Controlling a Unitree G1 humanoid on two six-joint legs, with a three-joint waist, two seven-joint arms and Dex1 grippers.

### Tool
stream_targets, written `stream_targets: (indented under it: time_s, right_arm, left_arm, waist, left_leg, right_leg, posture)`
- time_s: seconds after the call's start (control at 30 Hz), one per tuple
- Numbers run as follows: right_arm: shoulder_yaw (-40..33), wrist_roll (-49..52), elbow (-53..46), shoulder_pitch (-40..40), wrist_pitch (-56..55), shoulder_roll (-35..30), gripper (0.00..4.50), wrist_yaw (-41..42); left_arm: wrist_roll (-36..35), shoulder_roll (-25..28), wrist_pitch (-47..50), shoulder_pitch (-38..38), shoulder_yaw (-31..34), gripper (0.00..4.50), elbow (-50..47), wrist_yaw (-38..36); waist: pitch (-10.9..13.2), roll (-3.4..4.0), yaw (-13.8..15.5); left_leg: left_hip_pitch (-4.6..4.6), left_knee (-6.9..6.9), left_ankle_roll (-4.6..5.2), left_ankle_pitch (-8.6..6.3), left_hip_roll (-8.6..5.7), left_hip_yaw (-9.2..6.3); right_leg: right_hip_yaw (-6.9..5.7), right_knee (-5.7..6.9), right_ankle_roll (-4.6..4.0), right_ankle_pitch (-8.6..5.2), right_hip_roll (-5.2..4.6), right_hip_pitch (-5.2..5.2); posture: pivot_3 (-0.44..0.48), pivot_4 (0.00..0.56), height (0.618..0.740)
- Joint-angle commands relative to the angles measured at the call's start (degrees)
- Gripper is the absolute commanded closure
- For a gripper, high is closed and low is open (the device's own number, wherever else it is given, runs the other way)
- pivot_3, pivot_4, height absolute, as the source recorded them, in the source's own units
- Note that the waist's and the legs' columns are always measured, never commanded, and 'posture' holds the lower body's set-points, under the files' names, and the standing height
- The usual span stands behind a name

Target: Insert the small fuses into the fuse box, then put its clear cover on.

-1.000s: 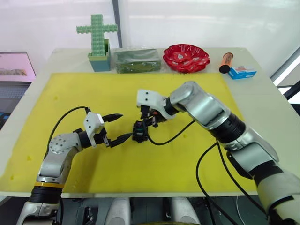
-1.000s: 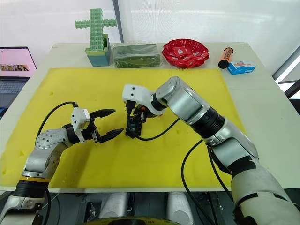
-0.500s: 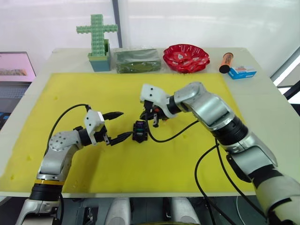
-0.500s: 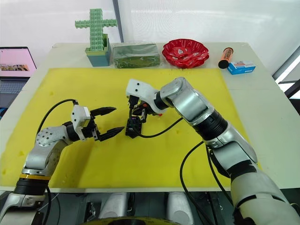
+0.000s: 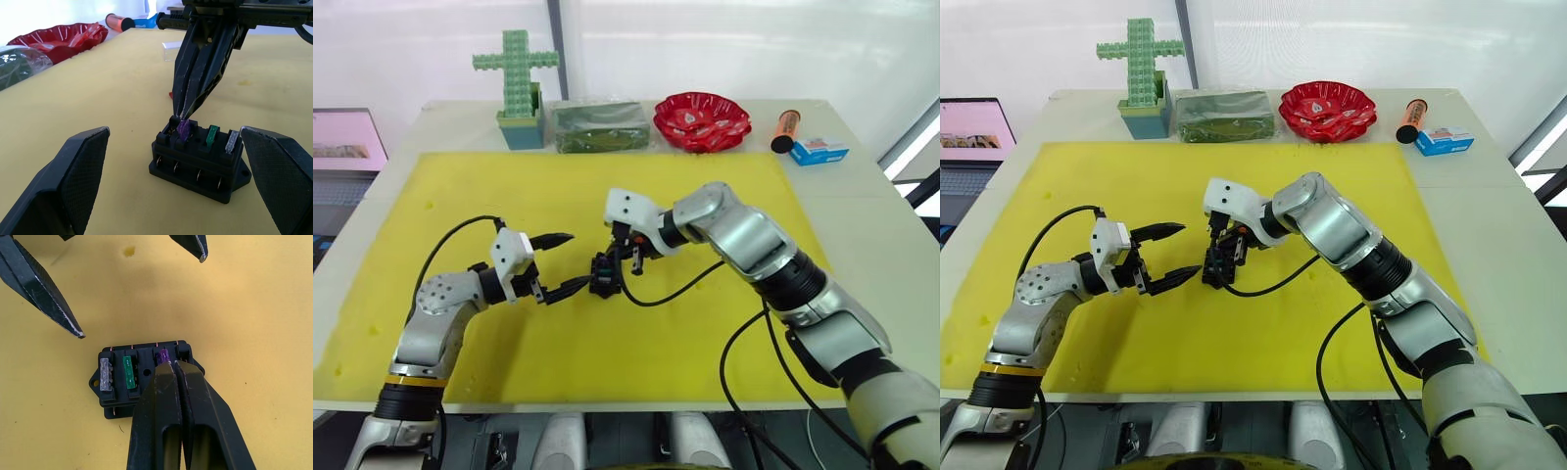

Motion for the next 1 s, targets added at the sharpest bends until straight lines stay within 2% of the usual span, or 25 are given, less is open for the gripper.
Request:
stream_targets:
  time_s: [0.03, 0.57, 1.0]
  right_arm:
    - [-0.21, -0.41, -1.16, -0.12, -0.62, 0.24, 4.48, -0.14]
    - [1.04, -0.63, -3.58, 1.10, -0.83, -0.10, 4.48, 0.55]
    - [2.84, -2.57, -0.69, 3.35, -1.80, 1.30, 4.48, -0.83]
  left_arm:
    - [-0.09, 0.58, 0.44, -0.01, 0.57, 0.00, -2.18, 0.46]
    - [-0.25, 1.05, 1.13, 0.03, 0.79, 0.00, -2.43, 0.53]
    - [-0.03, 1.09, 0.40, 0.40, 0.83, 0.00, -1.70, 0.25]
  waist:
    - [0.00, 0.00, 0.01]
    - [0.00, 0.00, -0.02]
    - [-0.01, -0.02, -0.02]
  left_leg:
    - [0.00, 0.00, 0.00, 0.00, 0.00, 0.00]
    - [0.00, 0.00, 0.00, 0.00, 0.00, 0.00]
    - [0.03, -0.01, 0.00, 0.00, 0.01, -0.01]
  right_leg:
    - [0.00, 0.00, 0.00, 0.00, 0.00, 0.00]
    - [0.00, 0.00, 0.00, 0.00, 0.01, 0.00]
    - [0.00, 0.00, 0.00, 0.00, 0.02, 0.02]
  posture:
    - [0.000, 0.150, 0.740]
    - [0.000, 0.150, 0.740]
    - [0.000, 0.150, 0.740]
